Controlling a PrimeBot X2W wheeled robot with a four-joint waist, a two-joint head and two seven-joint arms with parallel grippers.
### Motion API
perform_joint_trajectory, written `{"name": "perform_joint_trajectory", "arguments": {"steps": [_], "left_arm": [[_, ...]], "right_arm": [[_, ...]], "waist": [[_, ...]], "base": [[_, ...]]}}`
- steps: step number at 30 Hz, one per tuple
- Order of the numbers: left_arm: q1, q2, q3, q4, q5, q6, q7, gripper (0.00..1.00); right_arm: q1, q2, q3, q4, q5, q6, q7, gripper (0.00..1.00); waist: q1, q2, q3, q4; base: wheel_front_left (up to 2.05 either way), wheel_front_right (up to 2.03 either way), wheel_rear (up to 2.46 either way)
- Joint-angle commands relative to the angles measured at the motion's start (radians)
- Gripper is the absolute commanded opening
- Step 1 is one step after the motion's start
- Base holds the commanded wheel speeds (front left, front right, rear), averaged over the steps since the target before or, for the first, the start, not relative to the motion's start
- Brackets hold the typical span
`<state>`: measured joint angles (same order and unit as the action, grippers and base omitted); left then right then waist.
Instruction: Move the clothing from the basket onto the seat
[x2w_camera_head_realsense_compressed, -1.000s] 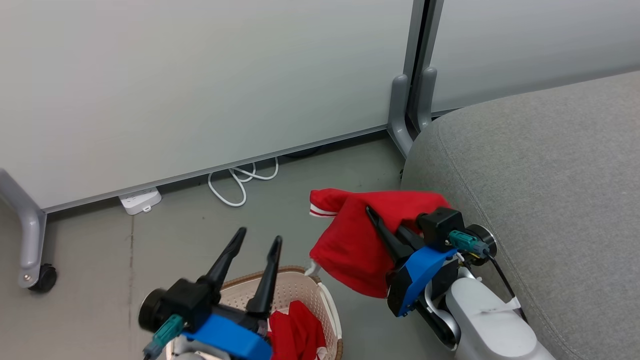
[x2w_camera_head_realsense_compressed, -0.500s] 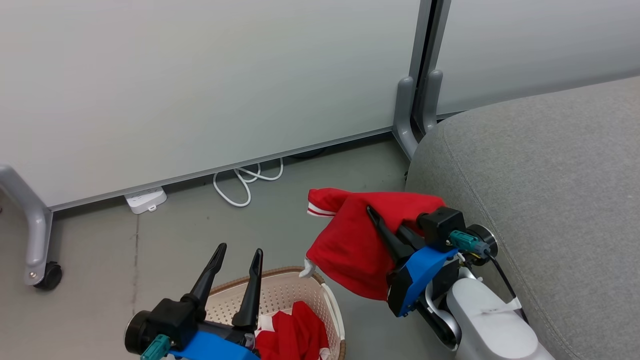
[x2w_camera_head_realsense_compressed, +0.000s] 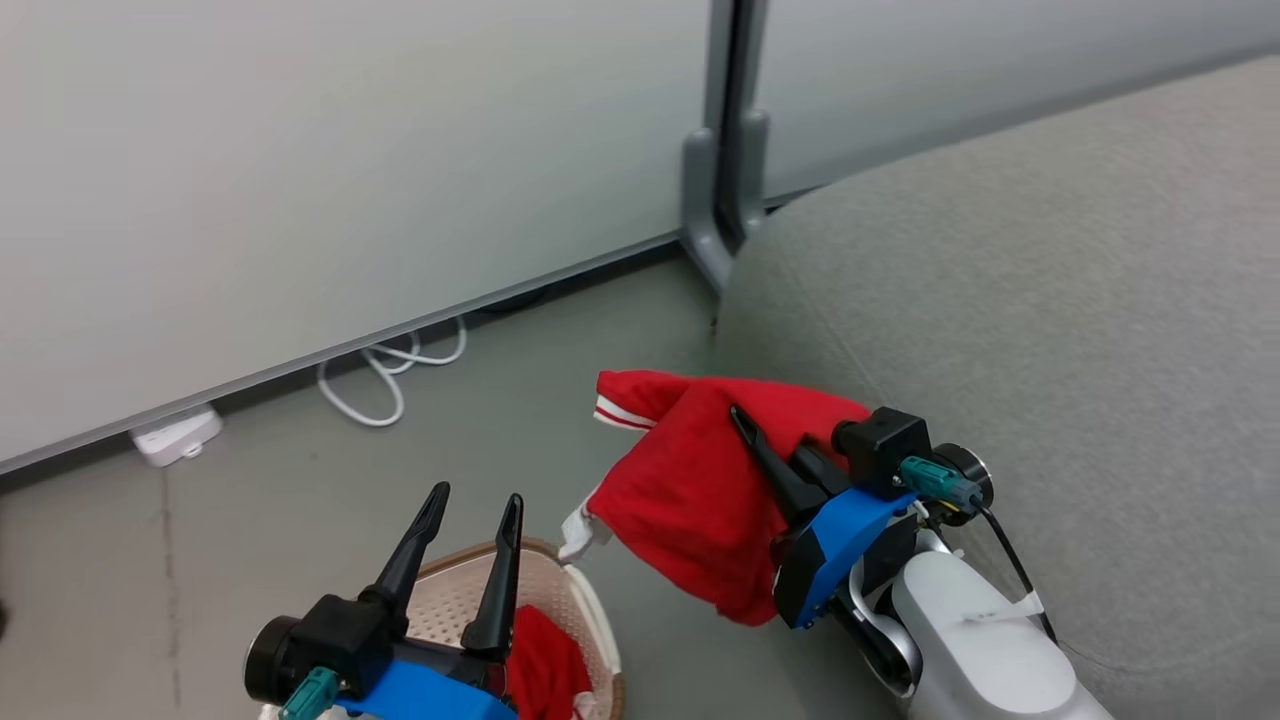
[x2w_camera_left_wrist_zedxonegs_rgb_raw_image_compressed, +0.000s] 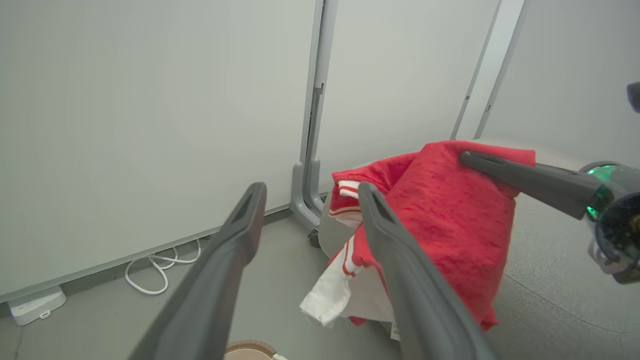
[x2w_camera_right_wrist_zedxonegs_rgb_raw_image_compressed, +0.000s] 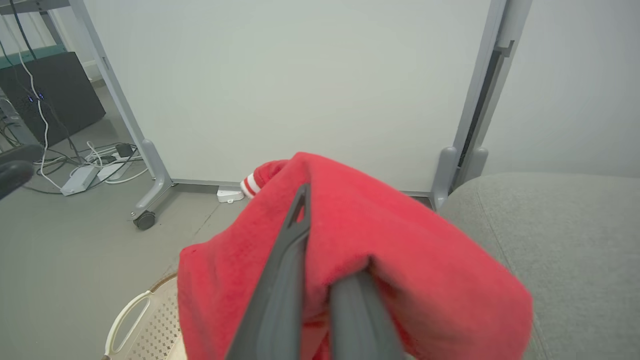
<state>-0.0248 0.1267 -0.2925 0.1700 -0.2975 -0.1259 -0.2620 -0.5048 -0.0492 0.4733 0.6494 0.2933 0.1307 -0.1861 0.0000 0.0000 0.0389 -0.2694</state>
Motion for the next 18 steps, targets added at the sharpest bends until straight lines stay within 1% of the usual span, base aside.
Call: {"name": "perform_joint_trajectory", "arguments": {"steps": [1, 6, 11, 13, 18], "left_arm": [[-0.019, 0.007, 0.002, -0.005, 0.002, -0.007, -0.004, 1.00], [-0.032, 0.016, -0.009, -0.007, 0.001, -0.007, -0.004, 1.00], [-0.047, 0.026, -0.021, -0.011, -0.001, -0.007, -0.004, 1.00], [-0.051, 0.030, -0.026, -0.011, 0.000, -0.007, -0.004, 1.00], [-0.080, 0.043, -0.054, -0.001, -0.005, -0.006, -0.004, 1.00]], "right_arm": [[-0.005, -0.002, -0.002, -0.004, 0.006, 0.000, -0.007, 0.00], [-0.008, -0.002, -0.008, -0.003, 0.012, 0.000, -0.014, 0.00], [-0.012, -0.002, -0.021, 0.002, 0.018, 0.000, -0.027, 0.00], [-0.013, -0.002, -0.026, 0.004, 0.022, 0.000, -0.032, 0.00], [-0.009, -0.001, -0.048, 0.006, 0.020, 0.000, -0.045, 0.00]], "waist": [[0.0000, 0.0000, 0.021, -0.065], [0.0000, 0.0000, 0.043, -0.158], [0.0000, 0.0000, 0.061, -0.229], [0.0000, 0.0000, 0.068, -0.247], [0.0000, 0.0000, 0.087, -0.258]], "base": [[0.00, 0.00, 0.00], [0.00, 0.00, 0.00], [0.00, 0.00, 0.00], [0.00, 0.00, 0.00], [0.00, 0.00, 0.00]]}}
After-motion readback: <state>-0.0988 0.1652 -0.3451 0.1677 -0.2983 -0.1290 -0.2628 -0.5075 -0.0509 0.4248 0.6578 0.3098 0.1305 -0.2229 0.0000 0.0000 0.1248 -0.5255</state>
